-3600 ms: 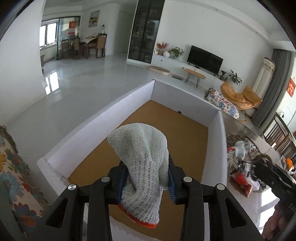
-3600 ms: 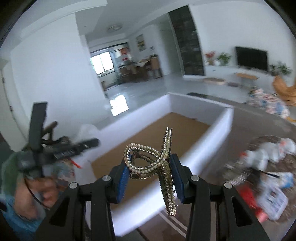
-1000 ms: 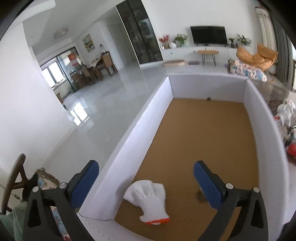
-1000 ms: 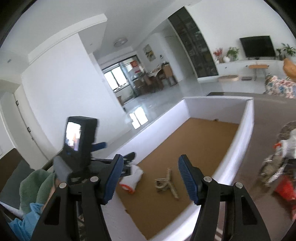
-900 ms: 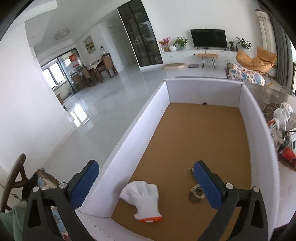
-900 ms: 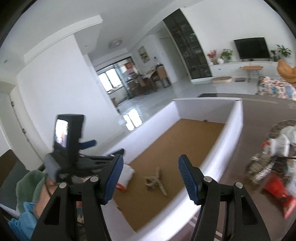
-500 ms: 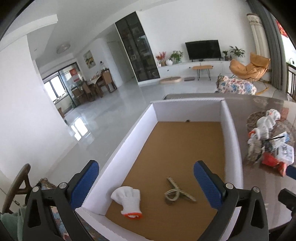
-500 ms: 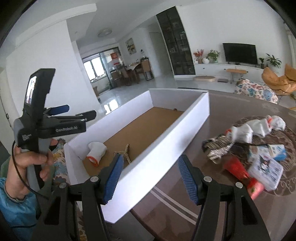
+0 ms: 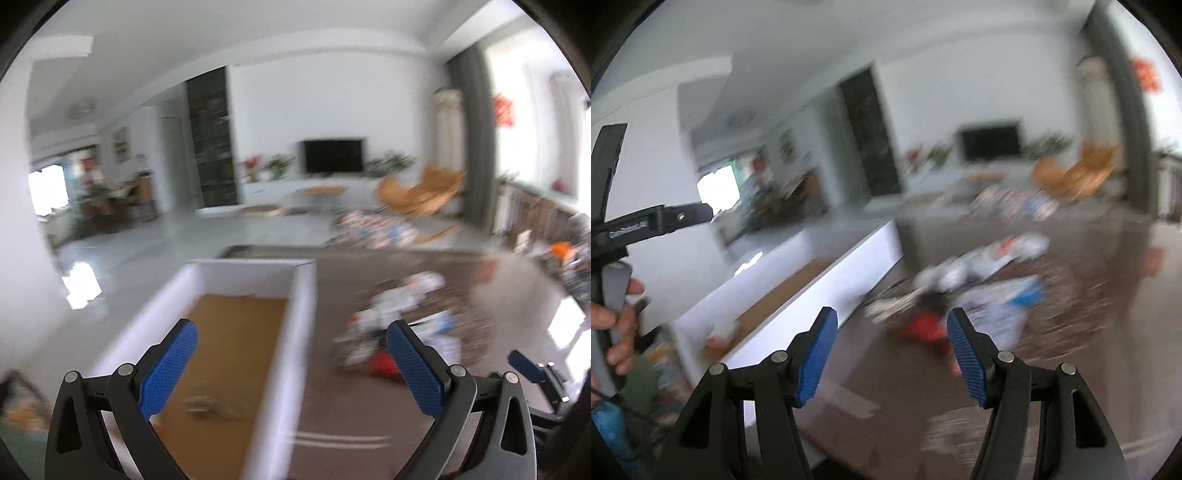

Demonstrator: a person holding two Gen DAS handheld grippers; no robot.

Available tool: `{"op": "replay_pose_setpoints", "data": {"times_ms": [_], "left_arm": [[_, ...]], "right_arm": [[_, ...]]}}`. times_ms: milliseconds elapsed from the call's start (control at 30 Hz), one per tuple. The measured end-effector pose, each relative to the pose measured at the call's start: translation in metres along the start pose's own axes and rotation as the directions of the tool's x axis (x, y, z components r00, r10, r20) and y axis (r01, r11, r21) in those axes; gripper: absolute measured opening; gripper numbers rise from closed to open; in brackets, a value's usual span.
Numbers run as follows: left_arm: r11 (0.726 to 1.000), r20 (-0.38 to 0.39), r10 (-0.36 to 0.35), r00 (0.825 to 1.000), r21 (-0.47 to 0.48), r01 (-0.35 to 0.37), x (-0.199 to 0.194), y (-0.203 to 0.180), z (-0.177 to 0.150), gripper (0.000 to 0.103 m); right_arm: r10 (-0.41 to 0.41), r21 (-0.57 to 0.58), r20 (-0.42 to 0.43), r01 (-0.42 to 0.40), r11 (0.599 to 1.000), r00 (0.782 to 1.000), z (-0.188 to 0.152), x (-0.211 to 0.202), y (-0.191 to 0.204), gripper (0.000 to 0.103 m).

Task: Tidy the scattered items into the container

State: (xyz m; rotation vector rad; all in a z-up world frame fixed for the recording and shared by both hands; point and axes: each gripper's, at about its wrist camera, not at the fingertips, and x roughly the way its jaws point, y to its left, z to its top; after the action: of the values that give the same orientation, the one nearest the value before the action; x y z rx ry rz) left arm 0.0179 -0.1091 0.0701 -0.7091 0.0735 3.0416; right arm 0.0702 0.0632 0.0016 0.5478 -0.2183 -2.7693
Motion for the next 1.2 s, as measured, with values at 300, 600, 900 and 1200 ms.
{"op": "replay_pose_setpoints", "data": {"times_ms": [300,600,900,1200], "left_arm": [[0.965,-0.032,-0.263,0.964,0.008,0.264,0.024,-0.116,-0.074,0.103],[0.944,-0.145,-0.328,0.933,-0.014,0.33,0.064,-0.151,-0.131,0.103],[0.949,-0.14,-0.308,0.941,0.027,0.315,0.063,-0.156,-0.162,0.103],[0.944,-0.111,-0.327,0.938,0.015,0.331,0.055,-0.15,-0.161,0.103]], "right_arm": [[-0.067,0.172,-0.032,0.072,0.982,0.997,-0.046,-0.044,-0.089,0.063],[-0.272,0.243,-0.054,0.277,0.93,0.961,-0.076,-0.055,-0.127,0.063],[-0.337,0.17,-0.053,0.341,0.925,0.94,-0.078,-0.048,-0.123,0.063],[-0.354,0.075,-0.026,0.355,0.932,0.935,-0.074,-0.054,-0.101,0.063]]}}
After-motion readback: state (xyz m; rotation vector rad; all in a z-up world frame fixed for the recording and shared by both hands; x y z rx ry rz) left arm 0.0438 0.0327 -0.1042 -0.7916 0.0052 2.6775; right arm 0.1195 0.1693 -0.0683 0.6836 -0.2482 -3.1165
